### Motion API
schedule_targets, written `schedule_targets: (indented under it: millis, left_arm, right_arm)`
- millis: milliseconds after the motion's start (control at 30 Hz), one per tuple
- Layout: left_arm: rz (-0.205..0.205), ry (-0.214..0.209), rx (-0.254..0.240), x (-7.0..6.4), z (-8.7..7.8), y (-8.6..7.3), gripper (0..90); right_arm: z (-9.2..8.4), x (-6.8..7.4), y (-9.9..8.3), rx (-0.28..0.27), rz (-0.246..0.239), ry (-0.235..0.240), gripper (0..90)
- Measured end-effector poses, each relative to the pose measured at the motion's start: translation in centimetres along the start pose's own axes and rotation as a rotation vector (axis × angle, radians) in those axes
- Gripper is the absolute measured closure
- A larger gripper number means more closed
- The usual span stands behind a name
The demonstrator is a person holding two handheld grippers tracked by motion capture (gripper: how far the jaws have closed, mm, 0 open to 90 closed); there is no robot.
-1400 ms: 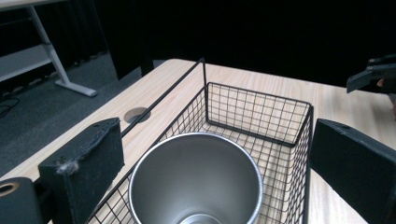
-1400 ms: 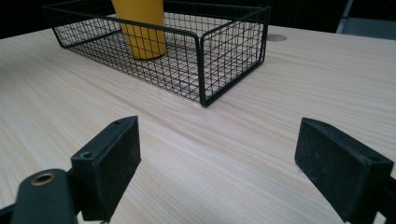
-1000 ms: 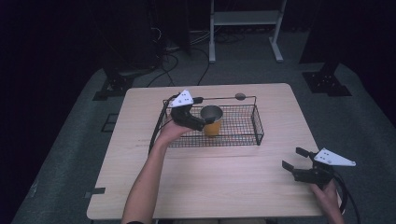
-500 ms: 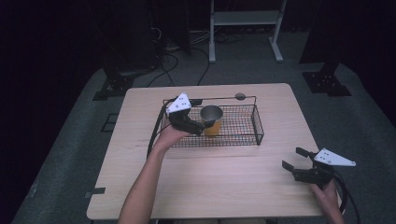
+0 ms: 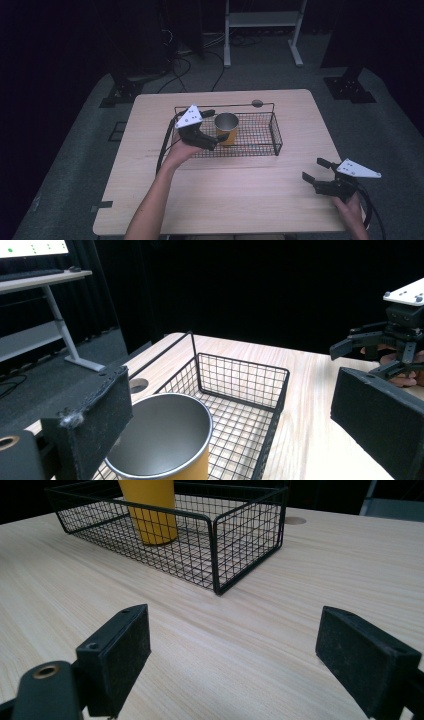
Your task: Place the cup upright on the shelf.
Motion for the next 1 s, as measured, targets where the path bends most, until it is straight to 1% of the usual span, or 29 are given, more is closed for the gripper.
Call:
schedule_targets:
  millis: [233, 300, 367, 600, 933, 1000]
  left_arm:
    - [-0.002, -0.004, -0.001, -0.6, -0.6, -0.3, 2.2]
    - [0.003, 0.000, -0.001, -0.6, -0.8, -0.4, 2.2]
    - [-0.005, 0.002, -0.003, -0.7, -1.0, -0.4, 2.2]
    - [-0.009, 0.013, -0.017, -1.2, -1.8, -0.8, 2.2]
    - [-0.014, 0.015, -0.025, -1.9, -2.7, -1.3, 2.2]
    - [-0.010, 0.016, -0.024, -2.0, -2.9, -1.4, 2.2]
  right_arm:
    - [0.0, 0.0, 0.0, -0.003, 0.000, -0.001, 13.3]
    - [0.0, 0.0, 0.0, -0.002, 0.000, -0.001, 13.3]
    - [0.0, 0.0, 0.0, -0.002, 0.000, -0.002, 13.3]
    - [0.0, 0.0, 0.0, 0.000, -0.002, -0.004, 13.3]
    - [0.0, 0.0, 0.0, 0.001, -0.002, -0.005, 13.3]
    - [0.0, 0.0, 0.0, 0.001, -0.003, -0.005, 13.3]
Point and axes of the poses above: each handheld gripper's, and its own axes: z roughly forward along the jaws, y roughly out of its top, x roughly to its left, the point moved 9 cm from there along z, roughly forward along the jaws, and after that the axes turned 11 degrees about y, right-handed, at the moved point
